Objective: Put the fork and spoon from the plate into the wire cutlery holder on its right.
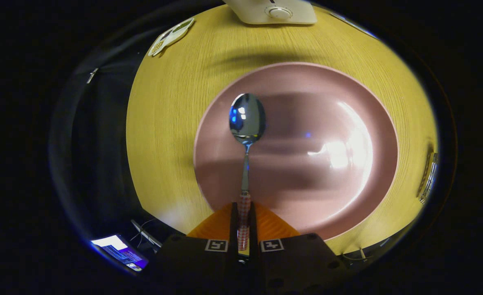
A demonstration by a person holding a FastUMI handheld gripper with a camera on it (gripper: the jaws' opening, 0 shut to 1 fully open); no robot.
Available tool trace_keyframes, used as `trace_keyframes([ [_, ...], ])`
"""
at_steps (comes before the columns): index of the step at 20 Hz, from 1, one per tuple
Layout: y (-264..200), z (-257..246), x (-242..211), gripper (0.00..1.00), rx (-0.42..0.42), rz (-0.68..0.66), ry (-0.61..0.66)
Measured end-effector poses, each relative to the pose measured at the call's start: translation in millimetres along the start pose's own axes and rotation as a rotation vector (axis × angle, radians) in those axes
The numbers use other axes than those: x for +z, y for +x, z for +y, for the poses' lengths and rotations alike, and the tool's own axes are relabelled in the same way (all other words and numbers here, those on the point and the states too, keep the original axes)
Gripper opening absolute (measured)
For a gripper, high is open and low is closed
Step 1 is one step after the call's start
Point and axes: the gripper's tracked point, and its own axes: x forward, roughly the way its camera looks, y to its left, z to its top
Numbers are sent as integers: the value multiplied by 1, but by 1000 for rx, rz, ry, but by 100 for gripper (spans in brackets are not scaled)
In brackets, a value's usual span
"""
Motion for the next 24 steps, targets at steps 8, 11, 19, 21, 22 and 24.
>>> trace_keyframes([
  [8, -49, -6, 10, 10, 125, -55, 2],
  [11, -87, -16, 6, 10, 164, -92, -47],
  [19, -200, -66, -17, 10, 198, -199, -142],
  [21, -222, -88, -23, 10, 178, -213, -154],
  [22, -233, -102, -22, 10, 171, -215, -154],
  [24, -257, -128, -29, 10, 147, -214, -147],
])
